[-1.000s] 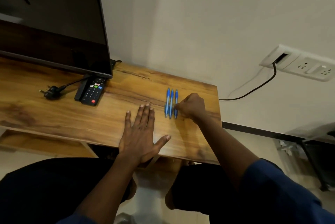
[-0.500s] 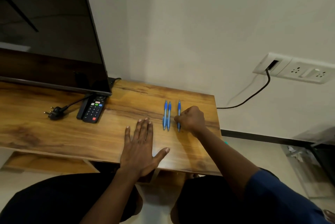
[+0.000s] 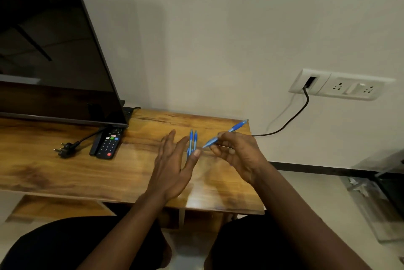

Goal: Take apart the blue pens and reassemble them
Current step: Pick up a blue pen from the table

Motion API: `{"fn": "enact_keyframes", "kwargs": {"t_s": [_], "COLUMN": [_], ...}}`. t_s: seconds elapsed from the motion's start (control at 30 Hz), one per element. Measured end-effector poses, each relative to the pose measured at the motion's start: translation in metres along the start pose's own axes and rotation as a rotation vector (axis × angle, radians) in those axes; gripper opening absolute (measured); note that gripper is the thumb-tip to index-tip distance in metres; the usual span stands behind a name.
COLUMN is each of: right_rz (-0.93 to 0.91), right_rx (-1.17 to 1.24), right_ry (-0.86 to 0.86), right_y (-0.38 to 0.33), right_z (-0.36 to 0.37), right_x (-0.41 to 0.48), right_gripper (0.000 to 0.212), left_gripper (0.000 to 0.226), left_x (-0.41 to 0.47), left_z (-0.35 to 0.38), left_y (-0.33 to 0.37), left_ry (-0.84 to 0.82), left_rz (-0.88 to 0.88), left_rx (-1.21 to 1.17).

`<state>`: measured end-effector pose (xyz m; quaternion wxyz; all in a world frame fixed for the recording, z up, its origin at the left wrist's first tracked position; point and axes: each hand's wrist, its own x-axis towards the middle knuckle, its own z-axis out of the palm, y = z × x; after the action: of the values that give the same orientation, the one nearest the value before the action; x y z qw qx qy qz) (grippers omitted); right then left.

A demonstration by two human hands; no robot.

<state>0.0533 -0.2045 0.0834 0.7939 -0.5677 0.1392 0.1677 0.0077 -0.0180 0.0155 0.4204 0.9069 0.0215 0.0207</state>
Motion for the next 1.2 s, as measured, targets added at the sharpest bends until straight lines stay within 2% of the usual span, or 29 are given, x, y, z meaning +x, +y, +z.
{"fn": "enact_keyframes", "kwargs": {"t_s": [0.1, 0.2, 0.37, 0.47, 0.8, 1.1, 1.2], "right_rz": [-0.047, -0.032, -0.023, -0.045, -0.092, -0.124, -0.1], "right_rx": [0.168, 0.294, 0.288, 0.269, 0.201, 0.163, 0.221], "right_ry": [-0.001, 0.052, 0.062, 0.061, -0.068, -0.051, -0.055], "right_y": [0.004, 0.011, 0.008, 0.0, -0.004, -0.004, -0.006], "right_z": [-0.001, 0.001, -0.002, -0.002, 0.001, 0.006, 0.007], "right_x": [-0.018, -0.018, 0.0, 0.012, 0.023, 0.013, 0.011], "right_gripper": [0.007, 0.007, 0.007, 0.007, 0.009, 0.004, 0.006], "left_gripper": [0.067, 0.043, 0.02, 0.02, 0.011, 0.007, 0.007], "left_x": [0.001, 0.001, 0.016, 0.034, 0.05, 0.042, 0.042], "left_z": [-0.017, -0.02, -0.002, 0.002, 0.006, 0.002, 0.0], "left_y": [0.037, 0.05, 0.046, 0.048, 0.044, 0.044, 0.041], "left_ry": [-0.011, -0.067, 0.043, 0.056, 0.143, 0.157, 0.145], "left_rz": [0.095, 0.092, 0.046, 0.01, 0.046, 0.038, 0.035], "left_rx": [-0.219, -0.327, -0.467, -0.555, -0.538, -0.67, -0.715]}}
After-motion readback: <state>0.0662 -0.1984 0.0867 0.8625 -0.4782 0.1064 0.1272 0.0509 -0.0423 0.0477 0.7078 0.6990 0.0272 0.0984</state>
